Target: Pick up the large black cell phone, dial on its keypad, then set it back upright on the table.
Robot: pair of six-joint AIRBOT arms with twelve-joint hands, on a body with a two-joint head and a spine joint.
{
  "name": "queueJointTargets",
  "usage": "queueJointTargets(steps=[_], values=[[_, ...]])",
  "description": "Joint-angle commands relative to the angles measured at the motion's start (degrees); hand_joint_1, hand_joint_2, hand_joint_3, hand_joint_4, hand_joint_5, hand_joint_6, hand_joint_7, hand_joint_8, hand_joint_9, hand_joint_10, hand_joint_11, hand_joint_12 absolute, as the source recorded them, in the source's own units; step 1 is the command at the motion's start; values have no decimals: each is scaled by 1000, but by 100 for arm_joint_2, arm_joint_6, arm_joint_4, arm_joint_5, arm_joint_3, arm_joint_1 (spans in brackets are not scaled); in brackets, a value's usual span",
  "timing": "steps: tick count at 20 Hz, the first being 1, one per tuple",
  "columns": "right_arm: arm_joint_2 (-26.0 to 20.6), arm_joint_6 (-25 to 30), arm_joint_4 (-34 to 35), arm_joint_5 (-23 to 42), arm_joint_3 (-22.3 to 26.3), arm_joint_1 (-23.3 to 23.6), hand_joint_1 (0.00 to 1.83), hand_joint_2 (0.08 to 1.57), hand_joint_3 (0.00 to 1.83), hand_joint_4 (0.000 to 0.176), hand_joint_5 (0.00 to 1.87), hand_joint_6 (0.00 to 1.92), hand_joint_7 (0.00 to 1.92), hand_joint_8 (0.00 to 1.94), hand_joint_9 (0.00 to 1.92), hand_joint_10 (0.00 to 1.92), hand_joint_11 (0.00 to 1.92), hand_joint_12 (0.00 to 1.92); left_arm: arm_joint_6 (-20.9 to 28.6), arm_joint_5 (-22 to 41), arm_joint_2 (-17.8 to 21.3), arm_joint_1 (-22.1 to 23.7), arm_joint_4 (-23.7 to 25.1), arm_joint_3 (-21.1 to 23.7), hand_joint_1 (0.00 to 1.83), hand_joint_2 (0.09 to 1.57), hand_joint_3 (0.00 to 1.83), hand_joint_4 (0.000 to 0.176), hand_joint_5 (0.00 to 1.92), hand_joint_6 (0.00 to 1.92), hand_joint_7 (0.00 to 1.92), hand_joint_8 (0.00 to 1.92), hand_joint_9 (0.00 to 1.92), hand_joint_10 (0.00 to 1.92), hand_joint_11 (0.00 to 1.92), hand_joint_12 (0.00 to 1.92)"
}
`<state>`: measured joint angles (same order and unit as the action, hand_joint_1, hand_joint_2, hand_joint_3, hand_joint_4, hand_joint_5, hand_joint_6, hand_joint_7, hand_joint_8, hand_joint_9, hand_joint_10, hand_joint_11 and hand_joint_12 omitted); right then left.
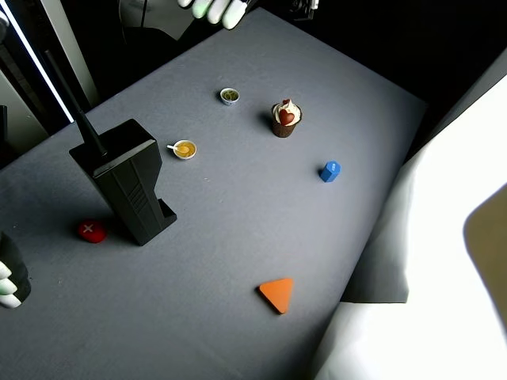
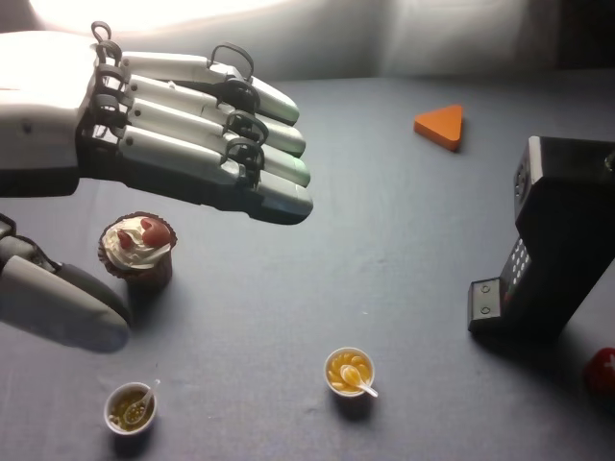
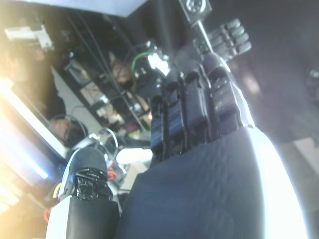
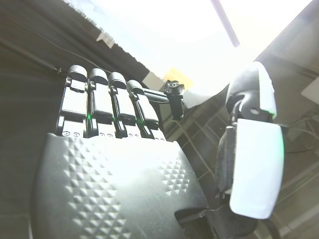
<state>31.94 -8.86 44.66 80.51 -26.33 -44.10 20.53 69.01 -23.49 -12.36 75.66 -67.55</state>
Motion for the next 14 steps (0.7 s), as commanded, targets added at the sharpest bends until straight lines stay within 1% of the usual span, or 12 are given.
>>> queueJointTargets(steps=[1,3,4,5,6,7,8,9,10,11,12,14], values=[[-53,98,-290,784,-29,106,703,940,0,0,0,0,0,0,0,0,0,0,36,505,-27,162,-628,11,5,1257,0,0,290,2,294,5,232,8,0,452],[-53,121,-314,815,-50,150,680,952,5,0,0,0,0,0,0,0,0,0,92,645,-38,164,-652,18,1,1263,2,0,248,0,266,1,217,1,0,391],[-56,127,-315,820,-59,179,702,939,0,0,0,0,0,0,0,0,0,0,119,658,-38,164,-653,16,16,1258,0,0,266,4,271,2,216,0,0,431],[-58,129,-315,832,-72,215,678,939,0,0,0,0,0,0,0,0,0,0,138,674,-38,164,-653,16,19,1258,0,0,272,6,272,2,217,1,0,439],[-59,129,-314,841,-88,245,650,943,1,0,0,0,0,0,0,0,0,0,142,677,-38,162,-675,19,29,1255,0,0,276,6,275,2,218,1,0,433],[-59,129,-314,849,-105,277,653,943,1,0,0,0,0,0,0,0,0,0,141,680,-38,136,-729,25,13,1258,0,0,266,1,258,2,199,1,0,382],[-59,129,-314,850,-127,328,638,947,2,0,0,0,0,0,0,0,0,0,141,679,-40,78,-771,29,7,1257,0,0,268,1,267,4,204,4,0,402],[-58,129,-313,853,-140,371,658,937,0,0,0,0,0,0,0,0,0,0,141,678,-45,53,-770,29,38,1254,0,0,259,1,261,1,199,1,0,393],[-56,129,-313,859,-146,425,630,937,0,0,0,0,0,0,0,0,0,0,142,672,-49,43,-770,28,30,1254,0,0,266,3,267,2,207,3,0,412],[-55,129,-314,868,-143,448,612,941,0,0,0,0,0,0,0,0,0,0,142,663,-51,31,-770,28,12,1255,0,0,259,0,251,0,194,1,0,407],[-53,128,-328,897,-132,467,602,944,2,0,0,0,0,0,0,0,0,0,148,654,-60,-11,-771,30,2,1258,1,0,259,0,247,0,189,0,0,357],[-46,128,-424,983,-107,468,600,945,1,0,0,0,0,0,0,0,0,0,190,641,-79,-54,-775,45,3,1260,1,0,253,1,252,1,190,1,0,357]])
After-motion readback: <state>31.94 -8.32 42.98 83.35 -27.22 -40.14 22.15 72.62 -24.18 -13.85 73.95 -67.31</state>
